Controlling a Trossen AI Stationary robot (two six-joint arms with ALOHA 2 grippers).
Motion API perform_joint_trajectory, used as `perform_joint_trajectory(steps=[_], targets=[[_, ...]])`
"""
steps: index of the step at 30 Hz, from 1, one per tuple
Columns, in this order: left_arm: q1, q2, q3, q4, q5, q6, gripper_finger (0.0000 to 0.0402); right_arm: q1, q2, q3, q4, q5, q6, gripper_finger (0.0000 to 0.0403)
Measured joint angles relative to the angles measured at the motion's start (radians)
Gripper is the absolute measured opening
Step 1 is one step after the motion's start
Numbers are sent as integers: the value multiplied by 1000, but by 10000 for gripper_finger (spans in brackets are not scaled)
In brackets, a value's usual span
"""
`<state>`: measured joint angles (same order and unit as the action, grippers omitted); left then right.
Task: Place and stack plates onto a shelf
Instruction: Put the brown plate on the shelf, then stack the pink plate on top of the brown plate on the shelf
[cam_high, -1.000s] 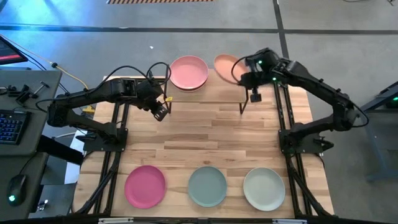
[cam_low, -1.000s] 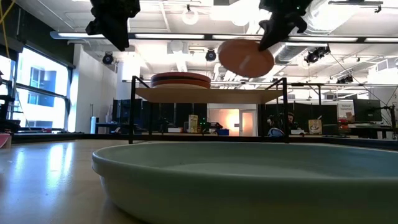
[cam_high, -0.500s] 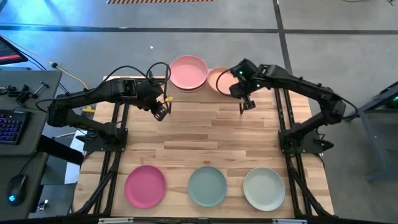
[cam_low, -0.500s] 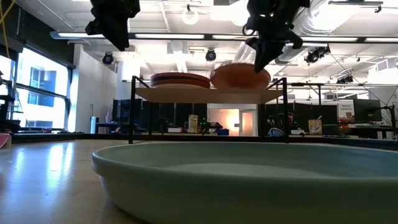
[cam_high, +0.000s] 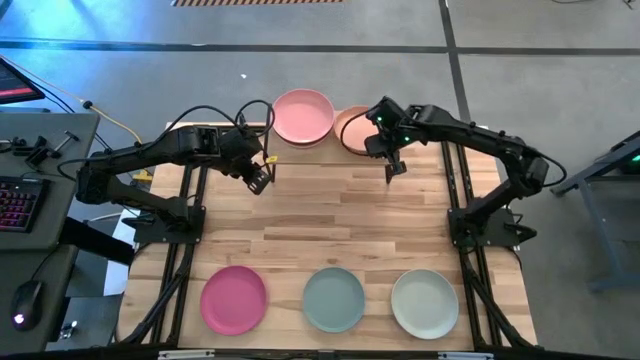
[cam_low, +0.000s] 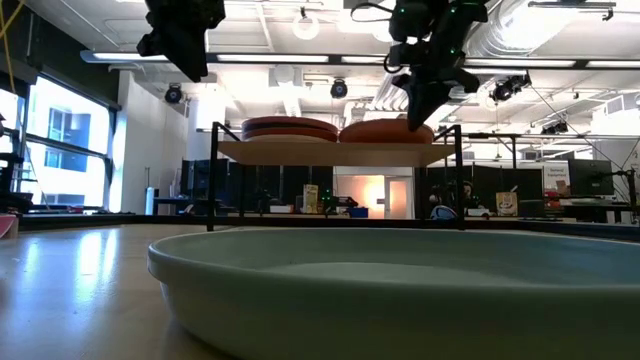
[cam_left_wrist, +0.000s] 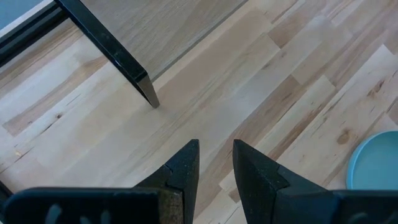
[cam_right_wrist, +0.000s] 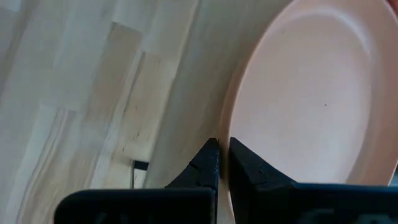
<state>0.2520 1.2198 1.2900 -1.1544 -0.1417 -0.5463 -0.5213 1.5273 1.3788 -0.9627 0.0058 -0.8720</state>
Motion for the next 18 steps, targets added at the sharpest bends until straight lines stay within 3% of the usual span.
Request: perform_joint_trajectory(steps=[9, 18], targets=[[0, 0, 0, 0, 0, -1, 88, 0, 1, 0, -5, 1, 7, 10], [0, 0, 0, 0, 0, -4, 88, 0, 1, 0, -5, -1, 101, 90]])
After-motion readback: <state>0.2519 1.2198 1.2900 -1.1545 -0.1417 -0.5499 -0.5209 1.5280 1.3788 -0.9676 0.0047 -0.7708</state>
